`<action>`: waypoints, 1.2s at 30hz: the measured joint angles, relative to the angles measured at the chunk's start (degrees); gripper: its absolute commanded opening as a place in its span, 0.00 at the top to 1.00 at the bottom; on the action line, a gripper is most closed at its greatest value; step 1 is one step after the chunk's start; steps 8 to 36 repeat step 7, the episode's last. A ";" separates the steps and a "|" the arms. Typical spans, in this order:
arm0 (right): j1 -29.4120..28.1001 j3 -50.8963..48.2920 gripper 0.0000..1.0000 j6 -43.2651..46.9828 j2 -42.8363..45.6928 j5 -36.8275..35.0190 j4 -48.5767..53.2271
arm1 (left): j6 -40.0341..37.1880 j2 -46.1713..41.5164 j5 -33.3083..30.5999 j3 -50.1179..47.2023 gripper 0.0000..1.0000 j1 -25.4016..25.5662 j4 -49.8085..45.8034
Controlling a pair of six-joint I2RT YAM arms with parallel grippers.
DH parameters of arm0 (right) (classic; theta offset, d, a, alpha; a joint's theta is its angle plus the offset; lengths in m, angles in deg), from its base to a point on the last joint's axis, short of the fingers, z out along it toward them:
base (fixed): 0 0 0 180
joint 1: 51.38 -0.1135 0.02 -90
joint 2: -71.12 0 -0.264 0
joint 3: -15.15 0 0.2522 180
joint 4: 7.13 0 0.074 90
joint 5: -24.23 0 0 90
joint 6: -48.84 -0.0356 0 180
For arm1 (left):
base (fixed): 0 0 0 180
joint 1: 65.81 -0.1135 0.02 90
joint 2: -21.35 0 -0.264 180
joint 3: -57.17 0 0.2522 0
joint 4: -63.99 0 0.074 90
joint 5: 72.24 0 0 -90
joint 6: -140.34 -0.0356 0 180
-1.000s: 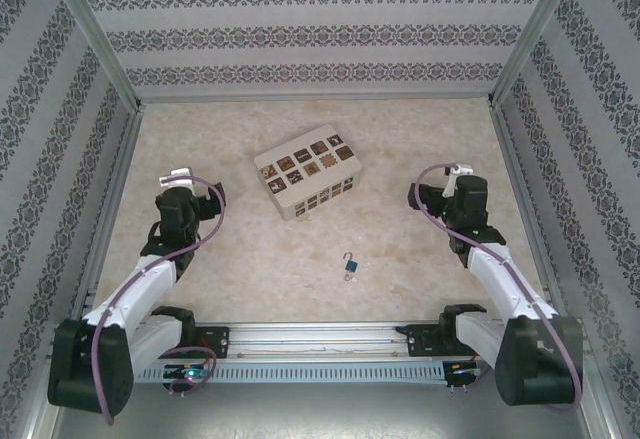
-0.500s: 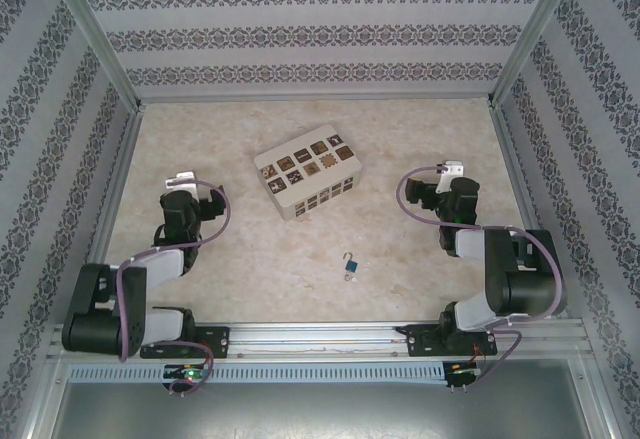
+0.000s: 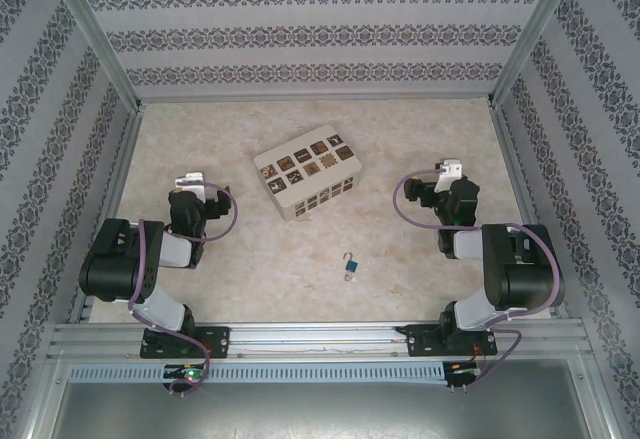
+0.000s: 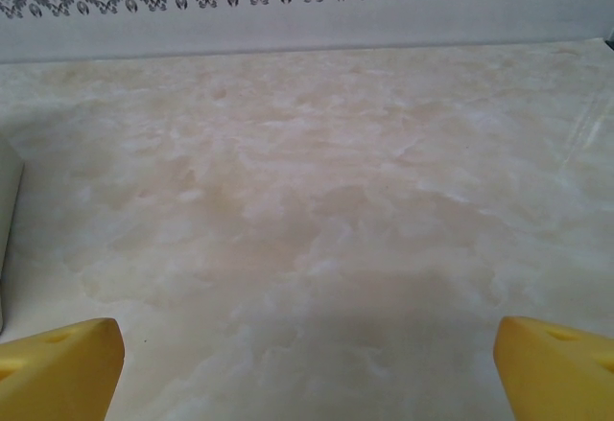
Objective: Unlock a padlock with a key
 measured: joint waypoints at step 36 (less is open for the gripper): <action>-0.74 0.00 0.02 0.20 0.00 -1.22 0.00 | -0.17 0.00 -0.02 0.98 0.01 -0.04 0.20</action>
